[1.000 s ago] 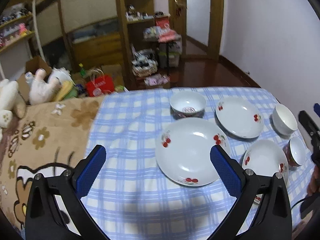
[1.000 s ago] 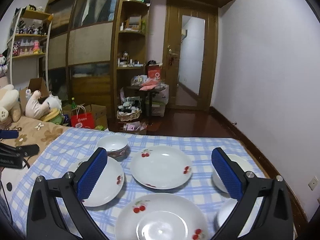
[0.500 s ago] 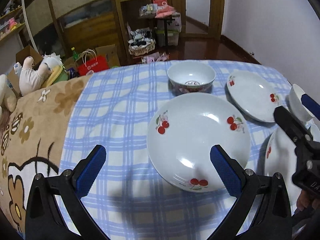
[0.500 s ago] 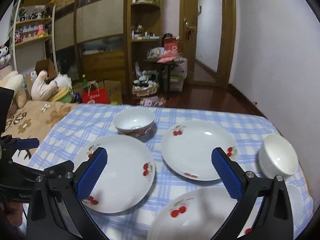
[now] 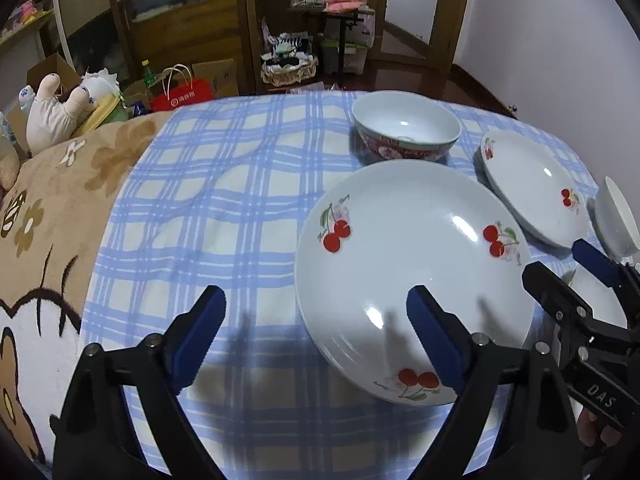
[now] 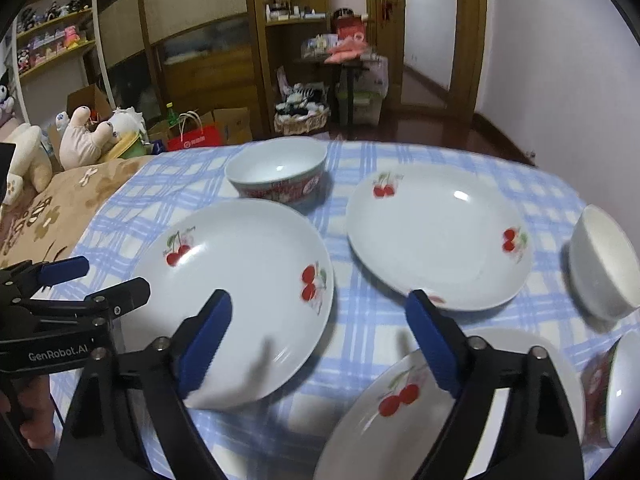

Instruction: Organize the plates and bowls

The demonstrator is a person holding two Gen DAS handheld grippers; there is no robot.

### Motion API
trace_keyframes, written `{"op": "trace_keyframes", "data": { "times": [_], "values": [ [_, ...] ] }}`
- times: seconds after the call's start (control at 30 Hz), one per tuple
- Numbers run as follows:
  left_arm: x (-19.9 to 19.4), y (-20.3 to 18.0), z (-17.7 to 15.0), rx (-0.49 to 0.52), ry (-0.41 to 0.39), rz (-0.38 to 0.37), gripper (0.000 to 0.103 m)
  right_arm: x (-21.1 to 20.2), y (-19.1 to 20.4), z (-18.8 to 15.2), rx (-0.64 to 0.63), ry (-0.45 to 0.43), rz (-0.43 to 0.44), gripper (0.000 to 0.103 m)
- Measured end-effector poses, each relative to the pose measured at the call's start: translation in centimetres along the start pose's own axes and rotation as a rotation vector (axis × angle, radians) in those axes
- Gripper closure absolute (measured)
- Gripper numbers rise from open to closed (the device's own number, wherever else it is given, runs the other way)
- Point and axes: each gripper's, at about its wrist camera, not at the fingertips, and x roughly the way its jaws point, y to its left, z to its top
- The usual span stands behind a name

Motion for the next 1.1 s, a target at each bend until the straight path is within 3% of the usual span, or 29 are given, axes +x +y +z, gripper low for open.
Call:
{"op": "trace_keyframes", "data": {
  "times": [0.17,0.37,0.6,0.7,0.87,1.1],
  "values": [
    [0.8,-0.6,-0.3,0.039,0.012,0.008,0.029,2.1,-0.7,-0.6,0.051,0.068,0.054,0.04],
    [2.4,-0.6,-0.5,0.039,0.063,-0.021,0.051,3.0,-0.9,-1.0,0.055,0.069,0.072,0.054],
    [3.3,0.2,-0.6,-0.017,0.1,-0.058,0.065,3.3,-0.2,-0.9,0.027,0.099,0.046,0.072],
    [3.7,0.6,-0.7,-0.039,0.107,-0.059,0.072,3.5,0.0,-1.0,0.025,0.119,0.055,0.086],
    [4.0,1.0,-0.7,-0.061,0.1,-0.082,0.079,3.3,0.3,-1.1,0.009,0.103,0.045,0.086],
    [3.9,1.6,-0.8,-0.117,0.113,-0.123,0.08,3.0,0.6,-1.2,-0.023,0.093,0.037,0.086]
  ]
}}
